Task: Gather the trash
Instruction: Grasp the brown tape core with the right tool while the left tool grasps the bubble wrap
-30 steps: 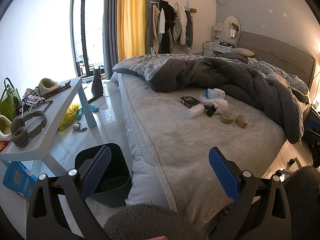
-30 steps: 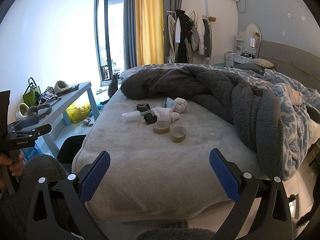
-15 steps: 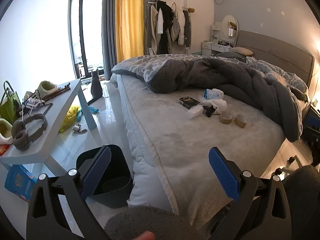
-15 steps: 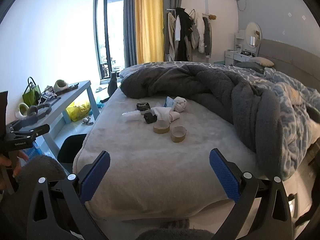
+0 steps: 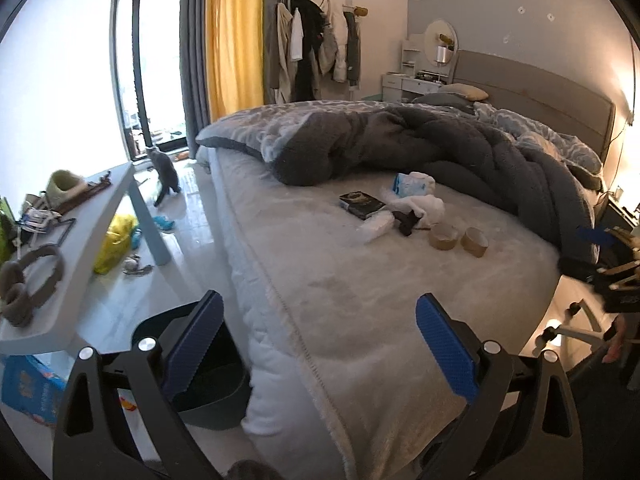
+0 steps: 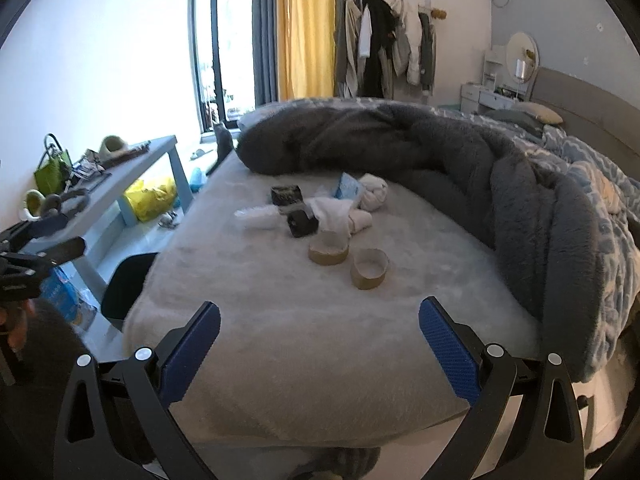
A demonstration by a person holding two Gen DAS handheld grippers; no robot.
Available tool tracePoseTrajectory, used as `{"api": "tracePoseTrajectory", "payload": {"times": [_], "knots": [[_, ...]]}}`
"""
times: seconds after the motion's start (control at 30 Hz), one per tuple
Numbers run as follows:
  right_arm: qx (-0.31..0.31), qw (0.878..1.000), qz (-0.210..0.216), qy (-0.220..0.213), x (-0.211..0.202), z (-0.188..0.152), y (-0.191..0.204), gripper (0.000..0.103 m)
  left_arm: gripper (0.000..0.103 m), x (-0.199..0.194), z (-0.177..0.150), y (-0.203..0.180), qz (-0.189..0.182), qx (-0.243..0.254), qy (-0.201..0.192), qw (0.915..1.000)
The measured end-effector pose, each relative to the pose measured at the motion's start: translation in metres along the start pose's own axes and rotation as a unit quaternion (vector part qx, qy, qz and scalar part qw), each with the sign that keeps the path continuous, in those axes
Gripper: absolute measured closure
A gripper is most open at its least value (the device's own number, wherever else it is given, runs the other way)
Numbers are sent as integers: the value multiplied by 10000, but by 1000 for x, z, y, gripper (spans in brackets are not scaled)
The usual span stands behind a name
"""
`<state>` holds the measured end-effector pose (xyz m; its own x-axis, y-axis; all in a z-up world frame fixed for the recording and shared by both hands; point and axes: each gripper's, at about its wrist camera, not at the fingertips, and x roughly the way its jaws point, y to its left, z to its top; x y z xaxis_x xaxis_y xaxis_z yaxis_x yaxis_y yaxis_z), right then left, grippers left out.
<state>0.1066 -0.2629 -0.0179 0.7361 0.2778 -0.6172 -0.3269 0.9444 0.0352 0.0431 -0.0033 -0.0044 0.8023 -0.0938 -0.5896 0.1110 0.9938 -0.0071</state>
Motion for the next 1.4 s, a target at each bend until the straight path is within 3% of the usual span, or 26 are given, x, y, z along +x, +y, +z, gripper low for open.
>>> {"api": "tracePoseTrajectory", "payload": {"times": [0.3,0.33,0.4,0.67,1.1,1.27,1.4], "knots": [[333,9991,-4,254,65,-4,-28,3,16,46,8,-3,-409,159,190,9989],[320,9990,-30,298,74,-5,-31,5,18,52,8,-3,-447,214,215,9985],[316,9989,-107,334,85,-6,-36,19,23,64,8,-3,-475,332,264,9980],[459,9977,-31,503,128,-3,-55,27,35,114,12,-1,-868,485,499,9938],[455,9967,-10,672,176,7,-69,48,35,173,30,-21,-1288,995,392,9859],[448,9965,82,697,181,11,-71,57,35,192,37,-25,-1346,947,439,9854],[506,9960,157,714,180,14,-74,58,36,203,40,-28,-1458,853,471,9845]]}}
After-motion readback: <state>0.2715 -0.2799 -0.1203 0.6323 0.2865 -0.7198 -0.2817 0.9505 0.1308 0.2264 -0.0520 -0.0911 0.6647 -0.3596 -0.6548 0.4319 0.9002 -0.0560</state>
